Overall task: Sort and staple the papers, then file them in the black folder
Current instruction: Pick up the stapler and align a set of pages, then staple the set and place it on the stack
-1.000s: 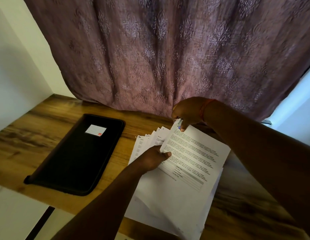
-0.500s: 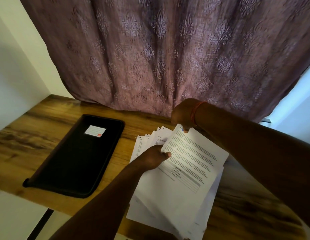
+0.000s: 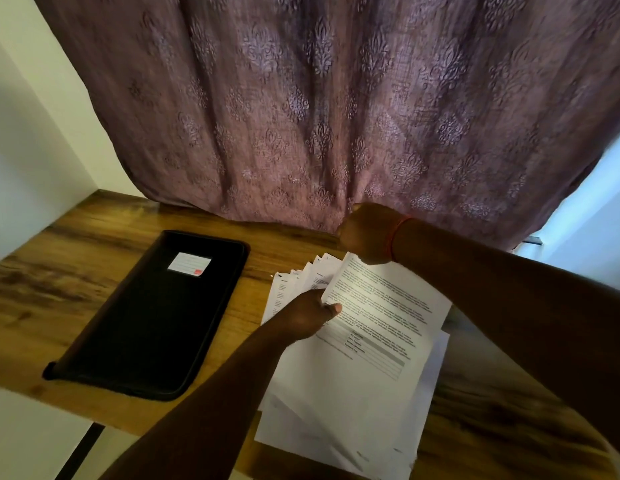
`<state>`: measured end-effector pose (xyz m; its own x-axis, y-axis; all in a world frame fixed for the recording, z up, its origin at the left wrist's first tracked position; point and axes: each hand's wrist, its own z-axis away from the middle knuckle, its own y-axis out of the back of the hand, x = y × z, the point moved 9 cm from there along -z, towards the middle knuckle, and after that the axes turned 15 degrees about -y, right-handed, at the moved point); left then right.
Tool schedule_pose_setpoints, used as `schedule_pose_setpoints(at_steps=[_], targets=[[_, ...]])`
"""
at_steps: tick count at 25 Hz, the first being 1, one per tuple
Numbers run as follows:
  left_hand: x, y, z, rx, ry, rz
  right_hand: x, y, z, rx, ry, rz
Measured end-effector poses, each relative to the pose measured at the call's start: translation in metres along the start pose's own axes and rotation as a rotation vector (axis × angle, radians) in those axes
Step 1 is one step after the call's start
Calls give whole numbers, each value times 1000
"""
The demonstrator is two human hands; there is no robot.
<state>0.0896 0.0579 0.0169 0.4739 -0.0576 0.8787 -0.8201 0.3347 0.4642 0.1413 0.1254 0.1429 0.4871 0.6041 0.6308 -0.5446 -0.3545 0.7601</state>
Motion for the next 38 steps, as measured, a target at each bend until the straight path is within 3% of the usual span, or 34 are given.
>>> schedule_pose_setpoints(at_steps=[5,9,14,16,18,22,25,29,33,36,38], targets=[[-4,-2,-2,5,-10,48,4,-14,-1,-22,-43,-48],[-21,-1,-4,1,27,71,26,-27,4,-127,-155,-289],[-43,15,6,123,60,215,99,-104,42,-142,-687,-977],[-54,28,11,214,59,357,88,-143,71,-163,-887,-1256],[-59,42,15,315,66,483,46,-179,93,-302,-996,-1342],[-64,61,9,398,55,527,-60,-205,92,-497,-936,-1381],[-64,56,-2,337,66,541,-90,-173,100,-372,-1039,-1663],[-61,40,-16,269,66,585,-83,-178,117,-115,-1174,-2048],[-50,14,-31,206,57,562,-64,-182,149,-5,-1216,-2319],[-35,-22,-42,185,95,545,-42,-203,193,-105,-1141,-2546],[-17,-59,-48,122,98,580,-27,-222,223,-186,-1136,-2479]])
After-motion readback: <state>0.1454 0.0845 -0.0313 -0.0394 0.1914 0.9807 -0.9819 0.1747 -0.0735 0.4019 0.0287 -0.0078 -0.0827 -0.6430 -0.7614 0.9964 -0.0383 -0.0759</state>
